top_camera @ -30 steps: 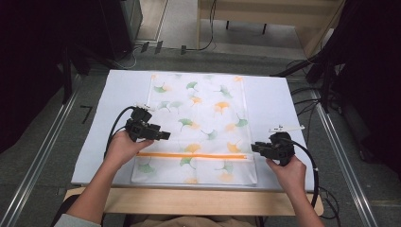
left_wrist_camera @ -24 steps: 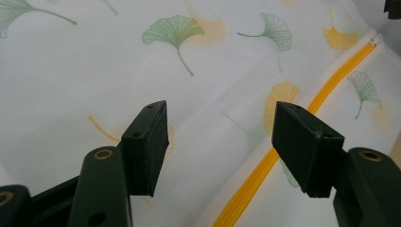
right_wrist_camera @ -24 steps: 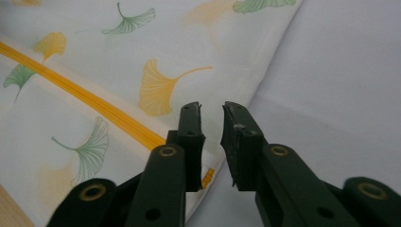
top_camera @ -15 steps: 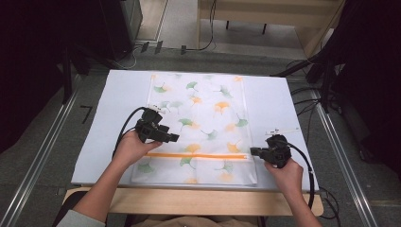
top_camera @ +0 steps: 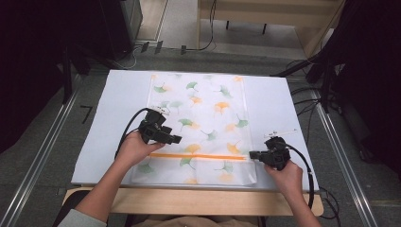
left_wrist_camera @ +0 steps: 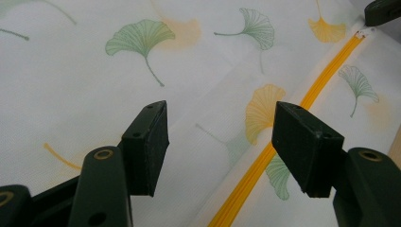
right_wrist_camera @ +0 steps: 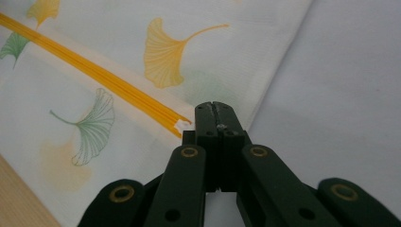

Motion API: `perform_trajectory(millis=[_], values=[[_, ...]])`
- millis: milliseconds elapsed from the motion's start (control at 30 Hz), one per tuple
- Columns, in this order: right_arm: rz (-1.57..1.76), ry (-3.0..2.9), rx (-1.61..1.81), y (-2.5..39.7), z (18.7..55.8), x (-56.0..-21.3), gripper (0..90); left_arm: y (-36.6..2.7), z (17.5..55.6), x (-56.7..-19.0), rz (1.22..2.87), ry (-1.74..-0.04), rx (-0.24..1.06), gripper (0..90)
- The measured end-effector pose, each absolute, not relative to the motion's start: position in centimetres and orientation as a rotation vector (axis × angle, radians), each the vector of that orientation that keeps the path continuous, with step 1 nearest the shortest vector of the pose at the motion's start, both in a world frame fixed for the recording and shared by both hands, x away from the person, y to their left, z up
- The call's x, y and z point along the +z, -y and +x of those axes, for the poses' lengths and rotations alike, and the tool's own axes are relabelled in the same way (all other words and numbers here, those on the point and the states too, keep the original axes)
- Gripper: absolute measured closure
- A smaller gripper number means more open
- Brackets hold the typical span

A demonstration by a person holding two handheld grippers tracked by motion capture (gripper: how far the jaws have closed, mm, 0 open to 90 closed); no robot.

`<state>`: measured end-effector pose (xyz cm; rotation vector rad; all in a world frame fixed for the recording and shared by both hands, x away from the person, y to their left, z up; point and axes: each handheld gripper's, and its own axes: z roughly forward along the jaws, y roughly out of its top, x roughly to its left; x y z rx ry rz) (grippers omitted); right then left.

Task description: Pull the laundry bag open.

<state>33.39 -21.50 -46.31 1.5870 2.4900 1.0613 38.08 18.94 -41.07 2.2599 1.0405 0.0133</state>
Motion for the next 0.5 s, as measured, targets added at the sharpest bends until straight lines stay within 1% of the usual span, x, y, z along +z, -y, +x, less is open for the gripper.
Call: perform_trajectory(millis=[500], values=[[1.506, -2.546, 1.063, 19.6, 33.3, -46.1, 90.0, -18.7, 38.0, -41.2, 2.271, -1.037, 0.01, 37.5]])
